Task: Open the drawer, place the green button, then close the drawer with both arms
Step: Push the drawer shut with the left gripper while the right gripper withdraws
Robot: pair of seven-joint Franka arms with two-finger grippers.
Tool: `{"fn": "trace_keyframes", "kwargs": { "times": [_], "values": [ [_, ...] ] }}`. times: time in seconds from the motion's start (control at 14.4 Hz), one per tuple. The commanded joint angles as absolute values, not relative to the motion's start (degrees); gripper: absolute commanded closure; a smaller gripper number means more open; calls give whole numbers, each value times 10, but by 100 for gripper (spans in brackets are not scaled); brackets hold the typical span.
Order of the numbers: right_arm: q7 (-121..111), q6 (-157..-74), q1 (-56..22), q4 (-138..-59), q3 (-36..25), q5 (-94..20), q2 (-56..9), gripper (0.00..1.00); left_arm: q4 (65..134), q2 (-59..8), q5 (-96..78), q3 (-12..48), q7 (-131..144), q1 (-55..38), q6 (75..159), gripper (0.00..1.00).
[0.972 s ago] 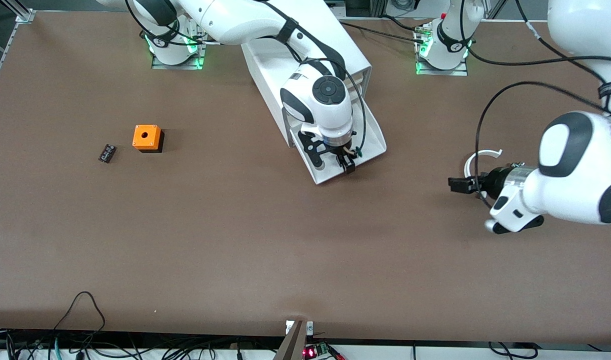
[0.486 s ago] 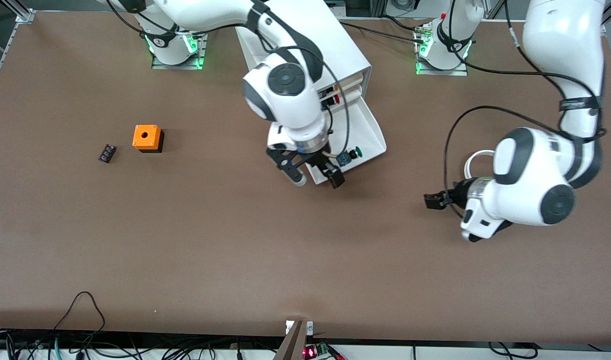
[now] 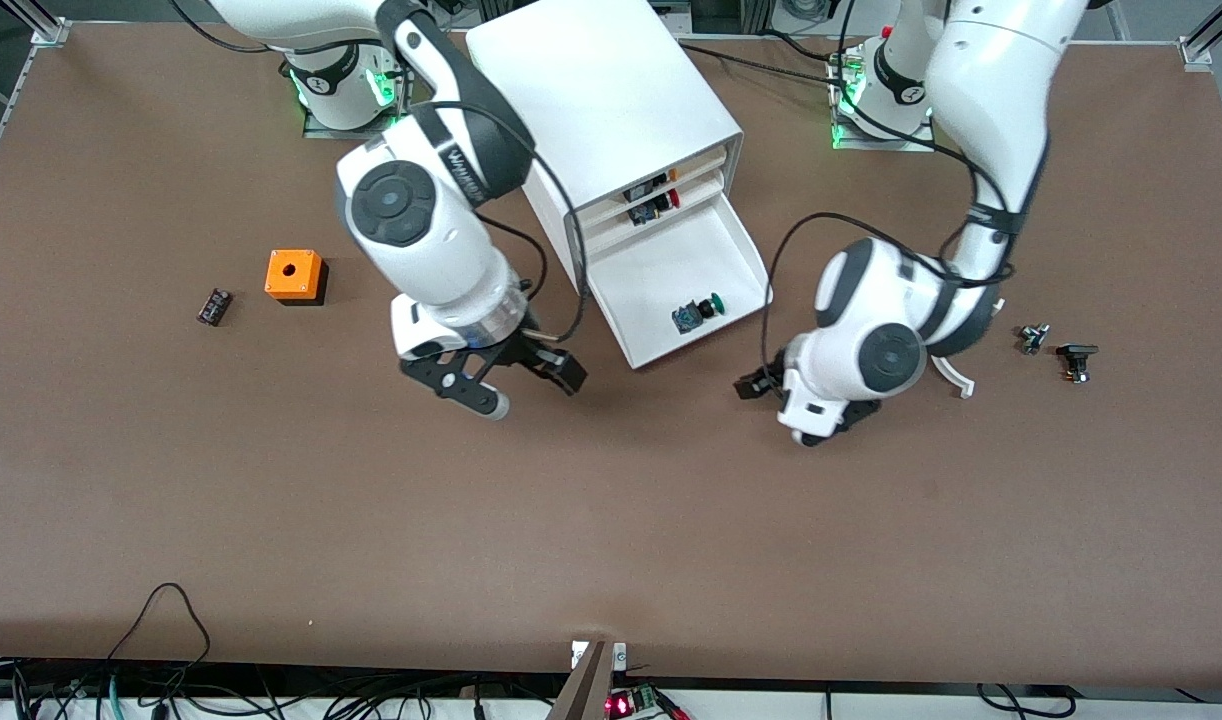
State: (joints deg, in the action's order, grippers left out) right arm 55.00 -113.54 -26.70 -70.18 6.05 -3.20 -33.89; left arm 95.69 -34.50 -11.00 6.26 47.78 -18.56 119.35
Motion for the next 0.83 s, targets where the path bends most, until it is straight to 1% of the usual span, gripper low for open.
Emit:
{"fn": "trace_keyframes", "kwargs": {
  "times": [0.0, 0.21, 0.49, 0.62, 0.76],
  "values": [
    [429, -1122, -213, -792, 67, -58, -275, 0, 1009, -319, -90, 58, 508, -212, 1238, 0],
    [322, -1129, -163, -877, 66, -69, -226, 0, 1030, -306, -91, 62, 516, -228, 1239, 0],
    [171, -1120, -87, -945, 62, -68, -186, 0, 1059, -287, -91, 72, 521, -261, 1238, 0],
    [109, -1111, -76, -968, 30, -63, -165, 0, 1068, -285, -91, 92, 529, -260, 1238, 0],
    [91, -1092, -76, -976, -1, -53, -143, 0, 1072, -284, -91, 113, 554, -260, 1238, 0]
  ]
}}
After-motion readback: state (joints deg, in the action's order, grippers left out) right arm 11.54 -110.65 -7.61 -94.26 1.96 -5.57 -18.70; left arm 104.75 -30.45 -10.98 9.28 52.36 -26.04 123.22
